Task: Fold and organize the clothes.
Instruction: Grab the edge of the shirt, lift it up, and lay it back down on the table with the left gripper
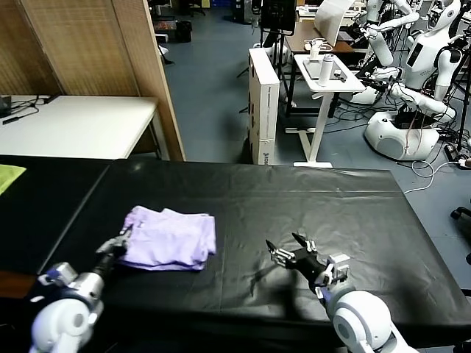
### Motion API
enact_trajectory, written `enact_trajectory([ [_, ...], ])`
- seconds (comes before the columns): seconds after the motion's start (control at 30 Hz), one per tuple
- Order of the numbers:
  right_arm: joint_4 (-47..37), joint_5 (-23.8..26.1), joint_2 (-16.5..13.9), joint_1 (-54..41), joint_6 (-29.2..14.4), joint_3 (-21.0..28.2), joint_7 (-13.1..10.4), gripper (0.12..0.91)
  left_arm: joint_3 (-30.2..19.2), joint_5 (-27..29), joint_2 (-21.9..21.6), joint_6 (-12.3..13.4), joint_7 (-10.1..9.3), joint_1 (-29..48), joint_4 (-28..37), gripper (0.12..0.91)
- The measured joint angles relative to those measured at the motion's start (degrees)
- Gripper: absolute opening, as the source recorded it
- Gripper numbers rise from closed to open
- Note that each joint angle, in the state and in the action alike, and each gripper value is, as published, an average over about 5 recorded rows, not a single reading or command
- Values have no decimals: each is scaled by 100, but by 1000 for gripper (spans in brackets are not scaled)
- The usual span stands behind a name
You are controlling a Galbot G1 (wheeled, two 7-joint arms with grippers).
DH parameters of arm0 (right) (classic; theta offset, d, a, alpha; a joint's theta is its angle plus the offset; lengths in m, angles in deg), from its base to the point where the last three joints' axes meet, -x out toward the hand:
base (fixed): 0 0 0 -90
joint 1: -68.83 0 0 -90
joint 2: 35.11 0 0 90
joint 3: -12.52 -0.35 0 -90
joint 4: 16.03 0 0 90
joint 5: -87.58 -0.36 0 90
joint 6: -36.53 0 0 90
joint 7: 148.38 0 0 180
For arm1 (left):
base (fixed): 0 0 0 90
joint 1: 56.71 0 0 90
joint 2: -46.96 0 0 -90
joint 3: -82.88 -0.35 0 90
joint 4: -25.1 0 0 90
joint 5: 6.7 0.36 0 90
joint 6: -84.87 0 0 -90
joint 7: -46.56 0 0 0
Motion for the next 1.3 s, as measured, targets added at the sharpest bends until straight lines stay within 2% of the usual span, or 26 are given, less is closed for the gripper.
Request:
enact_trajectory([
  [0.13, -33, 0, 39, 6, -16, 2, 3, 907, 389, -10, -552, 77, -71, -168, -57, 186],
  [0.27, -72, 16, 86, 29, -36, 18, 6, 907, 828, 263, -1013, 170, -182, -374, -214, 186],
  [0.37, -83, 38, 112, 50, -43, 30, 9, 907, 1020, 553, -1150, 227, -225, -486, -418, 186],
  [0.5, -71, 60, 122, 91, -46, 12, 10, 907, 956, 878, -1051, 131, -366, -531, -817, 186],
  [0.63, -41, 88, 121, 151, -50, -43, 9, 907, 467, 962, -681, -130, -621, -454, -1327, 186],
  [0.83, 21, 124, 110, 254, -52, -128, 8, 907, -761, 979, -7, -386, -924, -192, -1643, 186],
  [1.07, -59, 140, 109, 183, -49, -95, -1, 907, -2057, 1006, 772, -443, -1076, -16, -1341, 186],
  [1.3, -151, 98, 155, 9, -20, 58, -15, 907, -2667, 1251, 1251, -440, -1120, 84, -1021, 186],
])
